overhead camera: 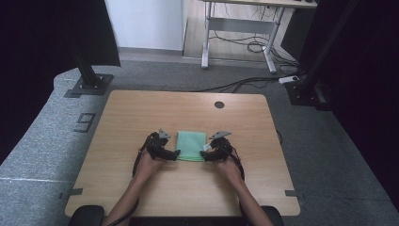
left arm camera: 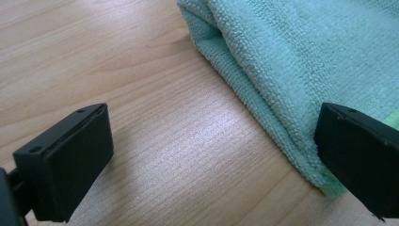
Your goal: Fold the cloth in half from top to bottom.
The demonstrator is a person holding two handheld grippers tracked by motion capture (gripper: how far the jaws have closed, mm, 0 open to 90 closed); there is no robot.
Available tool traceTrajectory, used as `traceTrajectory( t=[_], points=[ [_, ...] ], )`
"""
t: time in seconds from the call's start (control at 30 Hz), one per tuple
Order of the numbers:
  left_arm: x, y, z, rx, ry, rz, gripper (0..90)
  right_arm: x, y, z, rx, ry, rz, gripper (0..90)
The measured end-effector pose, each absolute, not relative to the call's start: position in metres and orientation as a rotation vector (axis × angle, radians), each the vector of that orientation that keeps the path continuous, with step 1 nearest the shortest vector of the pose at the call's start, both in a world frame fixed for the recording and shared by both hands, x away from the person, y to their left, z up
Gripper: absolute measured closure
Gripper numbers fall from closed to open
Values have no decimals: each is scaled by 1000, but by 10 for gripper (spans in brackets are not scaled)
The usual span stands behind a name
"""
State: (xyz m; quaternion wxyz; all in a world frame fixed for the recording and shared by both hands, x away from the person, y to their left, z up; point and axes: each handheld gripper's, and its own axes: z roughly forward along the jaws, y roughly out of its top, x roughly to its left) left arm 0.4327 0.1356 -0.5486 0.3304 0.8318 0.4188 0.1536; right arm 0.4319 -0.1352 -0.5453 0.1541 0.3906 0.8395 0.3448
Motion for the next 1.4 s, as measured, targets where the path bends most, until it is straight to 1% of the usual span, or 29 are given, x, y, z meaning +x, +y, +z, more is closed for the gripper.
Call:
traceTrajectory(
  t=[0.2,0.4,0.73,0.9,1.0,1.17,1.4],
  points=[
    [434,137,-548,2171,1105,372,0,430,-133,-543,1120,2409,972,219],
    [432,136,-543,2175,1085,395,1,430,-134,-540,1133,2411,991,216],
    [420,140,-525,2159,1021,408,0,422,-134,-528,1103,2421,1013,140],
    [410,148,-517,2162,1008,402,0,416,-139,-520,1084,2421,1023,120],
    [404,154,-513,2150,997,388,0,411,-142,-515,1079,2415,1026,57],
    [393,161,-506,2160,976,403,0,402,-147,-509,1059,2415,1029,2],
    [377,170,-497,2175,940,446,0,390,-155,-500,1036,2405,1049,0]
  ],
)
